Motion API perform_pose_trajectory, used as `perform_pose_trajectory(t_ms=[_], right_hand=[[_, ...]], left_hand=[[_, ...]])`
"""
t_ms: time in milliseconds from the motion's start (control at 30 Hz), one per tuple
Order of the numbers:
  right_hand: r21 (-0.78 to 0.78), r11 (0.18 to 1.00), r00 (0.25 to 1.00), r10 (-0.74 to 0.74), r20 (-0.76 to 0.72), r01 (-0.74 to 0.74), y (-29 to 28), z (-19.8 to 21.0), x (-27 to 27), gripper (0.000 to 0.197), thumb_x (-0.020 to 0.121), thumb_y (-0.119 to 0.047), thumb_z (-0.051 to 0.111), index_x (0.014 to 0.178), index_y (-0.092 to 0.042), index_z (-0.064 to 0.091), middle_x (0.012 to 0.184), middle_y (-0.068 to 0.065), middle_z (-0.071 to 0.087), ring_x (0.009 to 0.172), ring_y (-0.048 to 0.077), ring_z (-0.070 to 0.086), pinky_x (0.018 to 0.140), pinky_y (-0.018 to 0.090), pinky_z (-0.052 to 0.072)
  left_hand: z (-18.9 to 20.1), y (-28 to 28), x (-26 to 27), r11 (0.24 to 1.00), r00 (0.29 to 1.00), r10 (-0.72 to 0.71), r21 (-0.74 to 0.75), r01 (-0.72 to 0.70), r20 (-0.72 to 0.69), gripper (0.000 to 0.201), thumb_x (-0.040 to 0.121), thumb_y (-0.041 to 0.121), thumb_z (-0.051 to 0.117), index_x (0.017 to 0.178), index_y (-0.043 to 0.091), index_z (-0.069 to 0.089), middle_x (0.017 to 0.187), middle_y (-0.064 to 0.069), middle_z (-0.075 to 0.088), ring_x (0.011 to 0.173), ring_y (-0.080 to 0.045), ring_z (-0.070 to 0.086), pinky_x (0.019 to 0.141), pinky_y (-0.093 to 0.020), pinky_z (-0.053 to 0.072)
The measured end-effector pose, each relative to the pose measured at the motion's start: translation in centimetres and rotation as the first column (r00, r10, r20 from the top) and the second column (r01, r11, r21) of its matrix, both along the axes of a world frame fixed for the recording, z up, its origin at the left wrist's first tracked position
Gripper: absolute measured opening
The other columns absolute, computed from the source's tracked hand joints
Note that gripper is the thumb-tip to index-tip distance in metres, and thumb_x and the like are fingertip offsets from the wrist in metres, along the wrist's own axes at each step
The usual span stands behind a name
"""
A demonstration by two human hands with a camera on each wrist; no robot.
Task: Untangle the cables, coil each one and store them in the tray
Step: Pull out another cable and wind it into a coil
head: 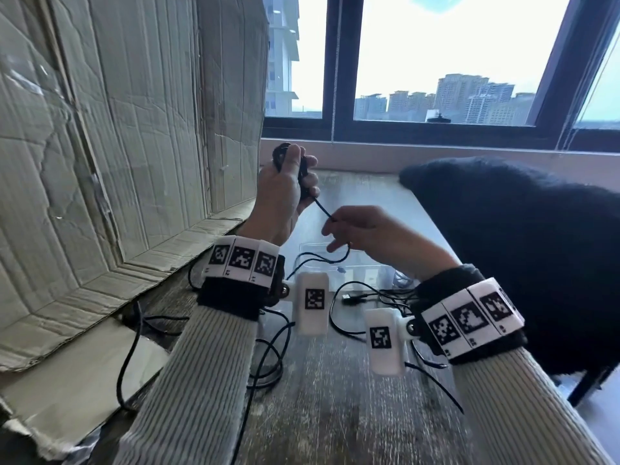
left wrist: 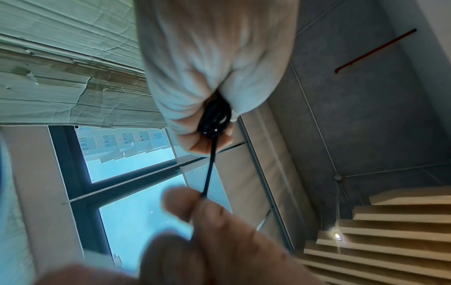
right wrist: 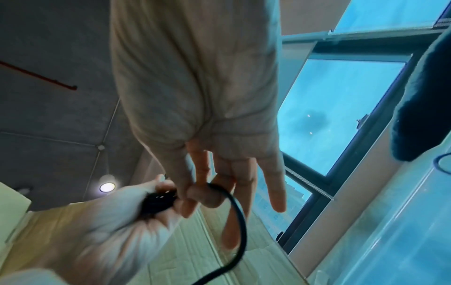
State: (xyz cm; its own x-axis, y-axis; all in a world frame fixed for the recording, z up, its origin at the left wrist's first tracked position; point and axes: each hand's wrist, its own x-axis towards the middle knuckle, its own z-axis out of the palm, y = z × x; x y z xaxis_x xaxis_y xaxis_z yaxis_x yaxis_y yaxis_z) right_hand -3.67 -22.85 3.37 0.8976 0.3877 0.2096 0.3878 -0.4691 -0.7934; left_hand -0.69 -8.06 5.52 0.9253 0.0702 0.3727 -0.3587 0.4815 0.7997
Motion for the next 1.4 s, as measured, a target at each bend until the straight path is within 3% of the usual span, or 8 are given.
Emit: perform_pose_trajectory(t_ms=[133,300,400,533,700,900,1167,1400], right_hand=[[0.075,0.997,0.996,-0.024,-0.081,0.030,-1.5,-0.2,0.5,0.022,0.098,-0.019,0.051,0.094,-0.003,0.065,0.070,0.002,0.046,0.064,0.013,0.054,0.083,0.036,0.054],[0.224,0.971,0.996,-0.078,-0.043,0.085,-2.0,0.1,0.3,0.024,0.095,-0.024,0.057,0.088,-0.005,0.069,0.057,-0.004,0.036,0.050,0.009,0.035,0.062,0.024,0.051],[0.013,0.995,0.995,-0.095,0.038,0.094,-1.6,0.3,0.0,0.017,0.090,-0.031,0.064,0.088,-0.020,0.077,0.061,-0.002,0.059,0.055,0.013,0.036,0.056,0.026,0.041],[-0.133,0.987,0.959,-0.055,0.278,0.095,-1.0,0.8,-0.2,0.007,0.081,-0.023,0.075,0.086,-0.024,0.079,0.065,-0.002,0.067,0.050,0.007,0.043,0.054,0.022,0.039],[-0.121,0.971,0.829,-0.106,0.549,0.204,-0.9,1.9,-0.8,0.006,0.073,-0.019,0.078,0.078,-0.024,0.077,0.061,-0.009,0.064,0.057,0.002,0.052,0.059,0.012,0.039],[0.067,0.961,0.862,-0.271,0.428,0.268,-2.5,1.7,0.5,0.014,0.069,-0.026,0.082,0.077,-0.021,0.072,0.075,-0.004,0.073,0.072,0.013,0.070,0.075,0.040,0.058],[0.065,0.986,0.938,-0.165,0.304,0.152,-4.8,1.9,0.0,0.005,0.080,-0.019,0.076,0.083,-0.016,0.077,0.060,-0.002,0.066,0.051,0.006,0.050,0.051,0.017,0.040],[-0.039,0.928,0.884,-0.339,0.323,0.371,-6.1,1.1,1.3,0.040,0.084,-0.053,0.062,0.059,-0.023,0.069,0.045,-0.007,0.039,0.043,0.010,0.033,0.045,0.021,0.030]], left_hand=[[0.0,1.1,0.5,0.991,0.995,-0.091,-0.105,0.088,-0.028,0.026,0.103,0.024,0.036,0.086,0.011,0.049,0.066,-0.001,0.059,0.046,-0.007,0.041,0.047,-0.019,0.041],[0.2,1.3,0.3,0.983,0.992,-0.119,-0.144,0.113,-0.034,0.026,0.104,0.024,0.034,0.086,0.011,0.049,0.068,-0.002,0.057,0.047,-0.007,0.039,0.047,-0.019,0.041],[0.1,1.2,0.2,0.991,0.998,0.054,0.120,-0.056,0.019,0.035,0.102,0.037,0.032,0.090,0.011,0.051,0.069,0.002,0.058,0.046,-0.006,0.039,0.044,-0.020,0.038],[-1.9,0.8,1.2,0.614,0.935,0.206,0.707,-0.352,0.287,0.061,0.102,0.047,0.016,0.083,0.008,0.059,0.066,0.003,0.065,0.046,-0.006,0.046,0.057,-0.030,0.041],[-2.9,-1.1,0.3,0.504,0.996,-0.014,0.861,-0.067,0.085,0.079,0.100,0.050,0.004,0.063,0.015,0.064,0.047,0.005,0.059,0.039,-0.003,0.045,0.046,-0.018,0.039],[-3.0,-1.5,-0.1,0.506,0.941,-0.309,0.814,0.286,-0.139,0.087,0.094,0.060,-0.005,0.075,0.010,0.065,0.077,-0.017,0.070,0.042,-0.009,0.042,0.039,-0.019,0.027],[-2.5,-1.0,-0.7,0.426,0.766,-0.562,0.685,0.591,-0.312,0.012,0.102,0.018,0.036,0.105,0.011,0.046,0.086,-0.002,0.071,0.055,-0.007,0.050,0.045,-0.013,0.037],[-2.6,-0.9,-0.3,0.644,0.777,-0.581,0.448,0.621,-0.241,0.026,0.101,0.015,0.040,0.119,-0.001,0.050,0.077,0.002,0.057,0.063,-0.007,0.050,0.055,-0.017,0.044]])
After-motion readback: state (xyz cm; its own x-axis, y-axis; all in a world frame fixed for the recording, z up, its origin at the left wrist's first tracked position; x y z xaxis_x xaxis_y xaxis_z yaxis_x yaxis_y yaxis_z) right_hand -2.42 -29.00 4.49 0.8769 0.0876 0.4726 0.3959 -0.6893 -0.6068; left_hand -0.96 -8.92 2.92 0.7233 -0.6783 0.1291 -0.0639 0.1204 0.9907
